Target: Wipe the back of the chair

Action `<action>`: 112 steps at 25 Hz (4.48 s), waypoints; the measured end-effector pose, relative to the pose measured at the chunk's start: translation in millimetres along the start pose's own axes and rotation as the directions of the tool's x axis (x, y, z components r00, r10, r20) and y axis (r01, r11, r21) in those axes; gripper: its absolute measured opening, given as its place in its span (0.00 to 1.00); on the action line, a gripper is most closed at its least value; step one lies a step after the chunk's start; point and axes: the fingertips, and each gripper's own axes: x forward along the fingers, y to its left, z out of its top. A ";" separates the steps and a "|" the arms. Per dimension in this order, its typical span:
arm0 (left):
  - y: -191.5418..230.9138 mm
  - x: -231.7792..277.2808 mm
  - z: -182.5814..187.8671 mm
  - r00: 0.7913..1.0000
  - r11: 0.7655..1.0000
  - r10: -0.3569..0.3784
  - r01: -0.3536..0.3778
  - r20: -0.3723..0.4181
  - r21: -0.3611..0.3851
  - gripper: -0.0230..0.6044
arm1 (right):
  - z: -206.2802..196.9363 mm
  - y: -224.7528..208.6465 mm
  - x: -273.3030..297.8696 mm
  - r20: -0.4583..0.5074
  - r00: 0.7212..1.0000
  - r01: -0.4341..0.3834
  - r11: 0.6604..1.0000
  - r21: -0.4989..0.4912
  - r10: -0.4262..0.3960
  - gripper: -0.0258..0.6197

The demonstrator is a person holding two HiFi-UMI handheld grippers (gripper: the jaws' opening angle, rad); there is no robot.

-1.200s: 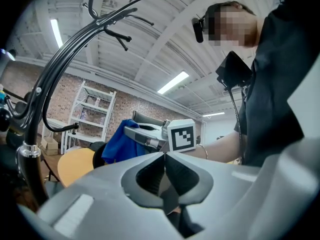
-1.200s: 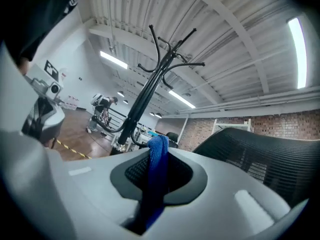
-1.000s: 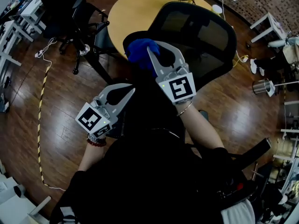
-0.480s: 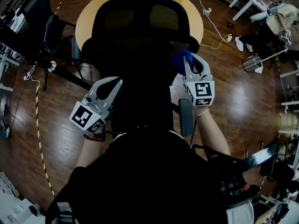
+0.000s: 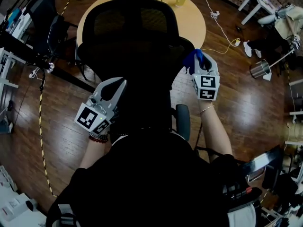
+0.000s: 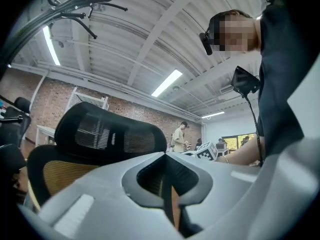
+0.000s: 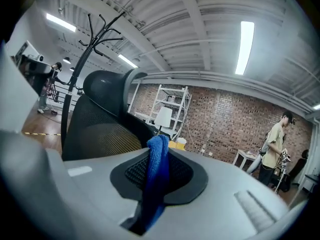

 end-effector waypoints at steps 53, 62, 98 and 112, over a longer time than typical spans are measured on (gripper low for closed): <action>48.2 -116.0 -28.2 0.971 0.965 0.236 -0.238 -0.024 -0.114 0.05 | 36.4 90.7 61.7 0.023 0.997 0.077 0.993 -0.085 -0.075 0.10; 67.0 -135.5 -30.4 0.965 0.957 0.261 -0.262 -0.027 -0.124 0.05 | 42.6 113.8 71.7 0.026 0.997 0.069 0.993 -0.096 -0.067 0.10; 184.0 -280.6 -53.3 0.946 0.930 0.316 -0.323 -0.065 -0.174 0.05 | 145.3 401.2 150.6 0.119 0.976 -0.171 0.981 -0.091 0.181 0.09; 163.5 -274.4 -36.5 0.952 0.950 0.288 -0.297 -0.104 -0.095 0.05 | 179.3 512.0 123.0 0.158 0.833 -0.526 0.847 -0.075 0.530 0.09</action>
